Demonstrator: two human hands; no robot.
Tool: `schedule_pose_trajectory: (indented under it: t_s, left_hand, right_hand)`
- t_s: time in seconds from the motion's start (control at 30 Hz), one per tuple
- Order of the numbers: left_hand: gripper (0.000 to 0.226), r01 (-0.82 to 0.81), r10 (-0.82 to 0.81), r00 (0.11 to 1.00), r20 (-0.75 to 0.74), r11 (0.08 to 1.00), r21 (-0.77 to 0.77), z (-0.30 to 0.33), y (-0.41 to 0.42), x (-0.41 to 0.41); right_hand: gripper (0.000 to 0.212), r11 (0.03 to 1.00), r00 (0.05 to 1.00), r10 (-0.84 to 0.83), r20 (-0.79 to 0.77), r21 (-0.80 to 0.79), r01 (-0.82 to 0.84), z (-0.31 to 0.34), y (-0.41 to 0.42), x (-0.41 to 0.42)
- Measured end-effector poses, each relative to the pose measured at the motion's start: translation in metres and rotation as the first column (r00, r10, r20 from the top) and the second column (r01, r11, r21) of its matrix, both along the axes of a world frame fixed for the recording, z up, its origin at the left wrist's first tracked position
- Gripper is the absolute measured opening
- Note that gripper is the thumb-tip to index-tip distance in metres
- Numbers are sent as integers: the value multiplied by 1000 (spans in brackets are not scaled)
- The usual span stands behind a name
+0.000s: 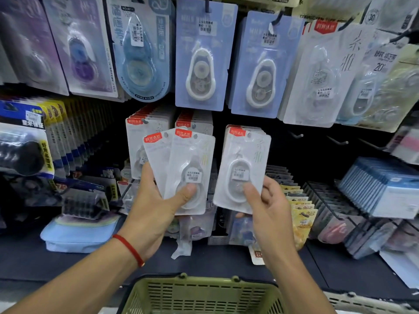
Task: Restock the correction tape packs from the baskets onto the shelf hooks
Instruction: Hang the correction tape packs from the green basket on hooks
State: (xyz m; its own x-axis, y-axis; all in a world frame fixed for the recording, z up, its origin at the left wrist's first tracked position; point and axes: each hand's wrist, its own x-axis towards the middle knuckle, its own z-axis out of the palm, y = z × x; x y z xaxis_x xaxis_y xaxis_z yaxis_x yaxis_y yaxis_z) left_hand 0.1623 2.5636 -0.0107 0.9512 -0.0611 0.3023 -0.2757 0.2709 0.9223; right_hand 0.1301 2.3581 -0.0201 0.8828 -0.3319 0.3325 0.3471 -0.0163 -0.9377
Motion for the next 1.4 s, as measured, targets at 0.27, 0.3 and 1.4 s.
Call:
schedule_pose_trajectory:
  t_s: [0.27,0.3,1.4]
  left_hand:
    - [79,-75,72,996,52,995,64,2,1,-2]
    - [78,-81,78,996,51,994,68,2,2,-2]
    - [76,-173,167,979,116,984,38,1,22,6]
  right_hand:
    - [27,998,997,-57,56,41,54,9,-13,8]
    - [32,997,995,-64,78,42,61,11,-13,7]
    - [98,-38,952,-292,91,-996,83,6,-29,195]
